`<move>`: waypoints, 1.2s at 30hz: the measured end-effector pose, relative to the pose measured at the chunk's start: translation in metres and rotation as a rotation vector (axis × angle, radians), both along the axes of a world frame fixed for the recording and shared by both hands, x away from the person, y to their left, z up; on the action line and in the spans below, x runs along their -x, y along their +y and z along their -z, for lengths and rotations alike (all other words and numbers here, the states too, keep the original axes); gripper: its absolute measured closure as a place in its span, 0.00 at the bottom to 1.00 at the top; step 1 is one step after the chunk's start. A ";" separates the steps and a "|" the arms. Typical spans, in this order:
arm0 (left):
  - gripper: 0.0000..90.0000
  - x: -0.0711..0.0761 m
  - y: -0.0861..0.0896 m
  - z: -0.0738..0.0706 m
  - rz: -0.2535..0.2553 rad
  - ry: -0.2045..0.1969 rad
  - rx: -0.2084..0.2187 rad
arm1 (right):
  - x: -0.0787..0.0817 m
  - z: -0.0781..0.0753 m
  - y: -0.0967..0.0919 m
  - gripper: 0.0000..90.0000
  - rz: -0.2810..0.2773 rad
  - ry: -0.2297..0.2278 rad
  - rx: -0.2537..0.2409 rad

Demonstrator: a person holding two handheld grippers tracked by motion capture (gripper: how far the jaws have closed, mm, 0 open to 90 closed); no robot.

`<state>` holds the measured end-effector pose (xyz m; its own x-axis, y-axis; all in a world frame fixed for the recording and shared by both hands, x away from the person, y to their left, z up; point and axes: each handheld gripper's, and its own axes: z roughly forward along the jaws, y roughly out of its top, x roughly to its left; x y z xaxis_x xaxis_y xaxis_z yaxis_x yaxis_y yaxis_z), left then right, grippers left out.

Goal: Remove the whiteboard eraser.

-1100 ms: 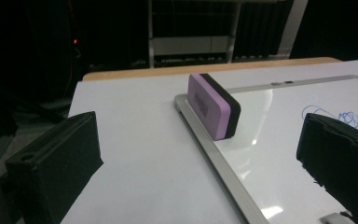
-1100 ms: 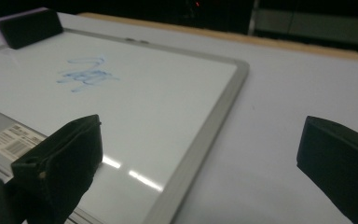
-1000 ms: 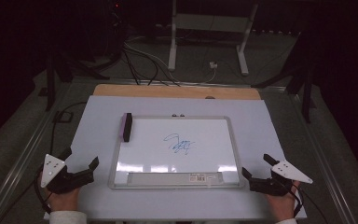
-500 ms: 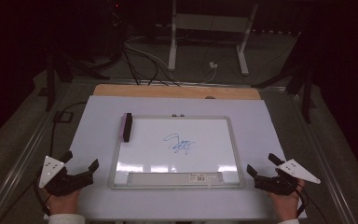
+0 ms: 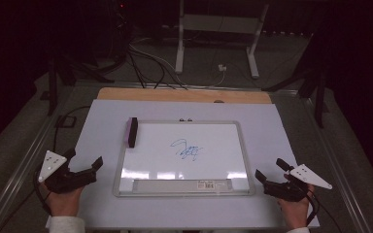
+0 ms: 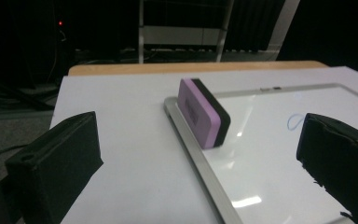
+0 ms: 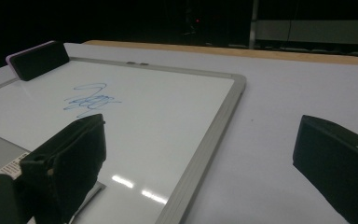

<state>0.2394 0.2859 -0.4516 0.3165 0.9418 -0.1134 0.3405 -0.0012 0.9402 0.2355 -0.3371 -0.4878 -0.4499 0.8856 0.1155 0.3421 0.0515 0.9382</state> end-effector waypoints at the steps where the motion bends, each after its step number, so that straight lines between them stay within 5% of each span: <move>1: 0.01 0.000 0.000 0.000 0.000 0.000 0.000 | 0.000 0.000 0.000 0.02 0.003 0.004 0.000; 6: 0.01 -0.009 0.001 -0.010 -0.008 -0.004 -0.020 | 0.001 -0.002 -0.001 0.00 0.043 0.059 -0.004; 22: 0.01 -0.056 -0.002 -0.023 0.014 0.011 -0.017 | 0.001 -0.002 0.003 0.00 0.040 0.060 0.022; 36: 0.01 -0.087 -0.012 -0.015 0.023 0.059 -0.004 | -0.001 0.000 0.008 0.00 0.024 0.061 0.045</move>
